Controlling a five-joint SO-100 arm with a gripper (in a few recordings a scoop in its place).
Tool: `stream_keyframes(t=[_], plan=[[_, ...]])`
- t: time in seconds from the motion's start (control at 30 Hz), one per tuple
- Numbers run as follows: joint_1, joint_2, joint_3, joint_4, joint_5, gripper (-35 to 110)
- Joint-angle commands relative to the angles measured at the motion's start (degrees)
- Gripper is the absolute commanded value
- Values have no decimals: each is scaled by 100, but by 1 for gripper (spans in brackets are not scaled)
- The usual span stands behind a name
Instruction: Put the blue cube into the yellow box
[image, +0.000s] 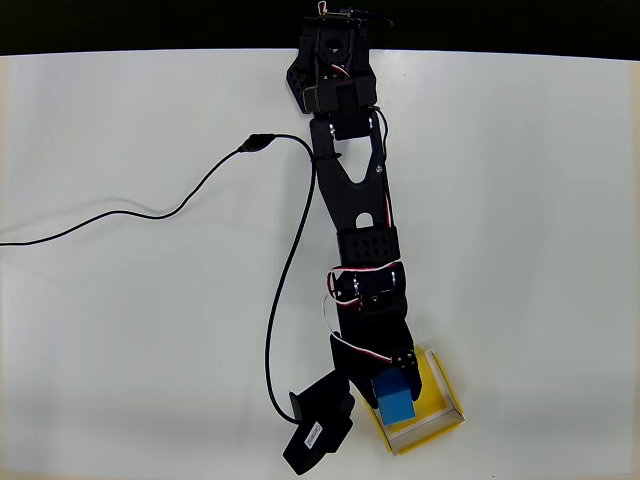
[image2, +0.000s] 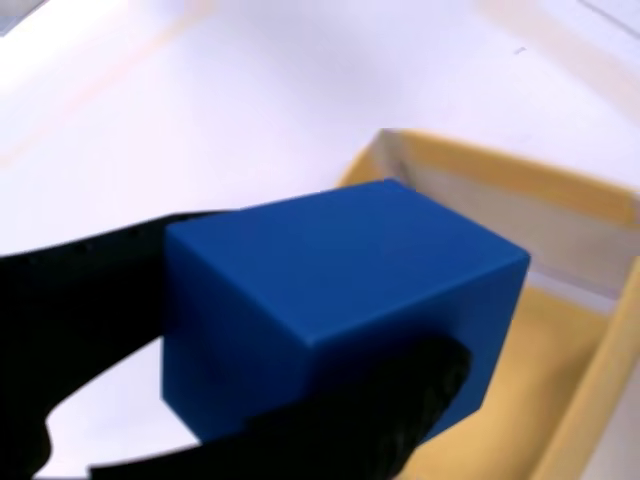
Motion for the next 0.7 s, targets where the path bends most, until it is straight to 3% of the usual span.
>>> stream_keyframes(t=[0.0,0.53,0.67], plan=[[-53,35,-1116,-272,-79,13],[-229,-1389,-1723,-562,281,14],[-255,-1521,-1714,-800,694,22]])
